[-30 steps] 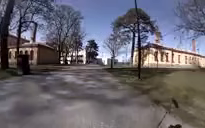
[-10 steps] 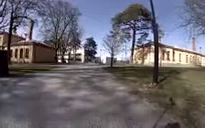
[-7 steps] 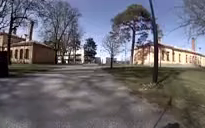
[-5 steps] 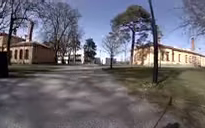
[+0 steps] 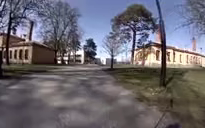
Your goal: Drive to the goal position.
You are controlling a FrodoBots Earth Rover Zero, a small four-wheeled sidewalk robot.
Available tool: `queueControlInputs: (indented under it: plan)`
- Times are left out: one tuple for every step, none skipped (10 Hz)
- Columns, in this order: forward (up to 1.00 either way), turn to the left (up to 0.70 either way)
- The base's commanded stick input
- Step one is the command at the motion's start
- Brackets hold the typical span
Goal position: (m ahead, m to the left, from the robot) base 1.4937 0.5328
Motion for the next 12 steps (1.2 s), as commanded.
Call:
queueControlInputs:
  plan:
    - [0.85,0.34]
    - [0.85,0.34]
    - [0.85,0.27]
    - [0.85,0.00]
    - [0.85,0.00]
    - [0.85,0.00]
    - [0.85,0.00]
    - [0.85,0.00]
    - [0.85,0.00]
    - [0.85,0.00]
    - [0.85,0.00]
    - [0.85,0.00]
